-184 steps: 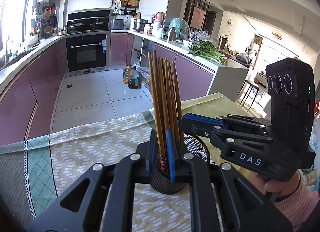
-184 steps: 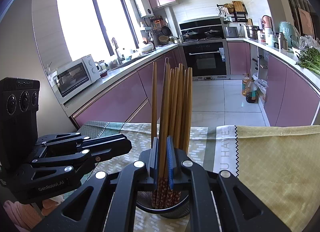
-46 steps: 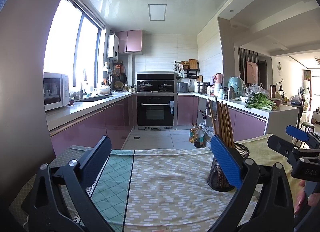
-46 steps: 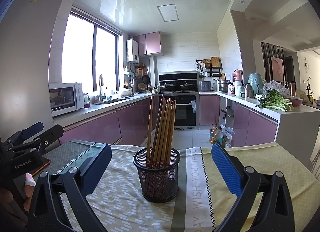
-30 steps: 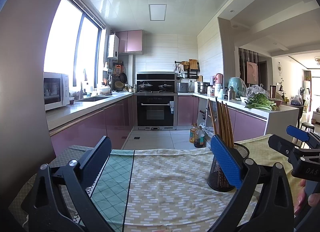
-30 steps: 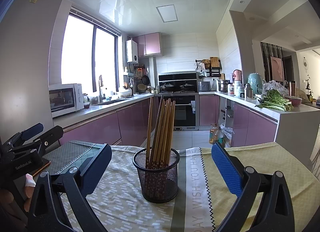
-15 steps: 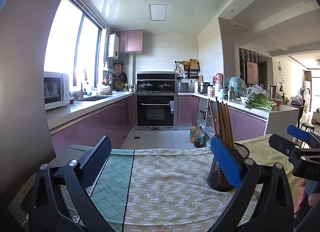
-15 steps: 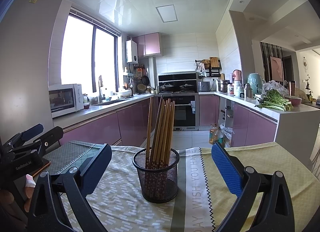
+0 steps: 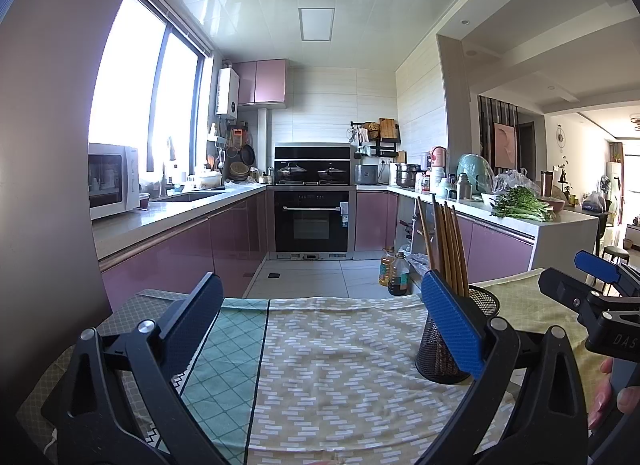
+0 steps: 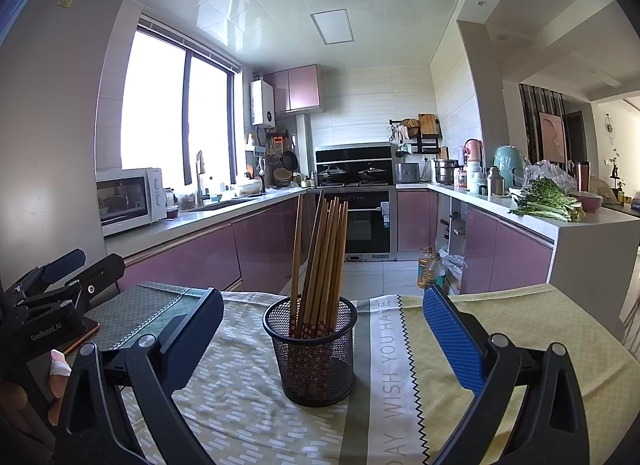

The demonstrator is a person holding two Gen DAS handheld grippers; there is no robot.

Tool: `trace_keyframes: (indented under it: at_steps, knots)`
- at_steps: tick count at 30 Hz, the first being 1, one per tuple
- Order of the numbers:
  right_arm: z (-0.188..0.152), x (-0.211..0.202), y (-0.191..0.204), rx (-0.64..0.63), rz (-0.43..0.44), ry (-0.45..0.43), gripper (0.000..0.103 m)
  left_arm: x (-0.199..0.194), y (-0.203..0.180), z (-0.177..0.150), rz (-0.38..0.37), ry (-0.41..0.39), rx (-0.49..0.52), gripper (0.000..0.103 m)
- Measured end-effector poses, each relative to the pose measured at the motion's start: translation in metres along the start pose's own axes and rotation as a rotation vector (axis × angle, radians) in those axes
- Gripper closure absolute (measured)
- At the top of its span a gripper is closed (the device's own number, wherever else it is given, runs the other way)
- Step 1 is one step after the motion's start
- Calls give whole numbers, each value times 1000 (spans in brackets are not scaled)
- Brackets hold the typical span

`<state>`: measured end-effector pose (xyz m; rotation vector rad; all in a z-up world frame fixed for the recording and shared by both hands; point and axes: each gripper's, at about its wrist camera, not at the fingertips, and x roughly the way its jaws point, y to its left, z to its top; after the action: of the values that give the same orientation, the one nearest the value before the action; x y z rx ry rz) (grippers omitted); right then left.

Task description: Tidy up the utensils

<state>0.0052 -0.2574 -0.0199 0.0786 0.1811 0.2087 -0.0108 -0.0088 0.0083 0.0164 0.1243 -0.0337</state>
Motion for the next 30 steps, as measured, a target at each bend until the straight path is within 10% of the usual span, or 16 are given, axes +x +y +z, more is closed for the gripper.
trace_keyframes:
  at_steps: [30]
  knots:
    - [2,-1,1,2,-1,-3,6,0,-1,0,0,0,-1,6]
